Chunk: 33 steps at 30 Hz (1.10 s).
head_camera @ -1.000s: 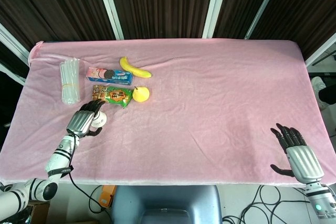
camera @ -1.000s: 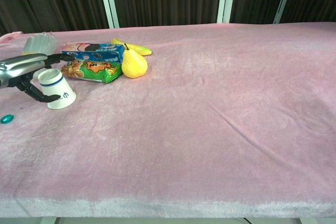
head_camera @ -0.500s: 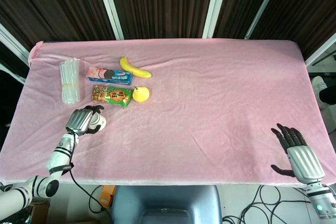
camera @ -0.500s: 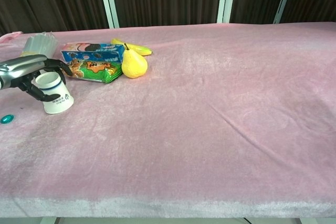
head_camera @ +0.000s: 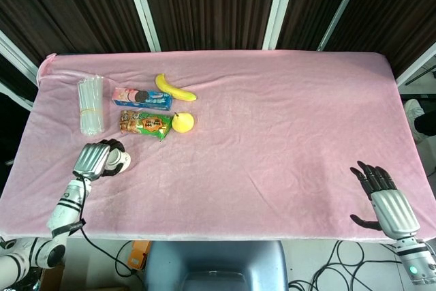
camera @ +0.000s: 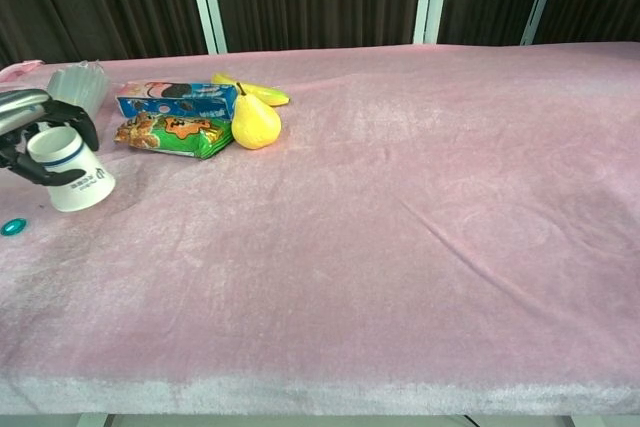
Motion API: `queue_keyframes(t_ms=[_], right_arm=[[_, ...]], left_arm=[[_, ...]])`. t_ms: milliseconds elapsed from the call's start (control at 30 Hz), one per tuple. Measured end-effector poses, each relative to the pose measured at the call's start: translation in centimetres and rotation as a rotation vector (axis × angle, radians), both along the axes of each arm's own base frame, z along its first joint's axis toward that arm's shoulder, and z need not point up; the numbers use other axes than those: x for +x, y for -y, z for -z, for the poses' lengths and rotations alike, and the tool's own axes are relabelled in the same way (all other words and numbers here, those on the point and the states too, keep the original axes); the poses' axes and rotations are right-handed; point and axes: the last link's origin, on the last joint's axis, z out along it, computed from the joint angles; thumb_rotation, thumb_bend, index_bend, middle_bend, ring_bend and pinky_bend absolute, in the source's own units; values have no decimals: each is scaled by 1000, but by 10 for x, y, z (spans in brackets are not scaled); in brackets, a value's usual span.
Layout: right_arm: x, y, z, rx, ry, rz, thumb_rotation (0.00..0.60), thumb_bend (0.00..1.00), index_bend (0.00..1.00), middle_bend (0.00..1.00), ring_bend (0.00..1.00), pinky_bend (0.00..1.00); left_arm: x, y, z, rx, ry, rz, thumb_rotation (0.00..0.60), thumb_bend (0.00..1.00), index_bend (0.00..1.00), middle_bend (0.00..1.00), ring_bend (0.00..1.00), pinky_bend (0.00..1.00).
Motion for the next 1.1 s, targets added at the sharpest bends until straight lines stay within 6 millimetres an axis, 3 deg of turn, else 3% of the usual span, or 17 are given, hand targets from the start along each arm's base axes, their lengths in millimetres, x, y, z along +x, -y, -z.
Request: queue_keyframes(t_ms=[200, 400, 600, 700, 800, 867, 1000, 1100], right_arm=[[2, 0, 5, 20, -1, -4, 600, 252, 0, 0, 0, 0], [4, 2, 12, 35, -8, -6, 600, 252, 0, 0, 0, 0], [5, 3, 15, 37, -8, -7, 600, 252, 0, 0, 0, 0], [6, 3, 15, 38, -8, -8, 600, 252, 0, 0, 0, 0], [5, 2, 14, 35, -10, -6, 600, 252, 0, 0, 0, 0], [5, 2, 14, 34, -11, -4, 600, 252, 0, 0, 0, 0], [4, 2, 14, 33, -13, -1, 600, 252, 0, 0, 0, 0], [4, 2, 14, 33, -13, -1, 600, 252, 0, 0, 0, 0]], left_arm=[[-32, 18, -24, 36, -32, -71, 600, 359, 432, 492, 406, 598], [-56, 23, -27, 32, -34, -133, 600, 360, 414, 476, 388, 538], [-65, 26, -21, 18, -23, -153, 600, 359, 375, 442, 367, 454], [-68, 27, -18, 6, -19, -163, 600, 361, 219, 326, 317, 354], [-70, 28, -17, -1, 4, -172, 600, 354, 42, 125, 126, 239], [-71, 28, -17, -6, 20, -174, 597, 346, 4, 32, 30, 158], [-72, 30, -19, -12, 32, -164, 532, 325, 0, 0, 0, 31], [-72, 30, -20, -5, 36, -160, 428, 312, 0, 0, 0, 0]])
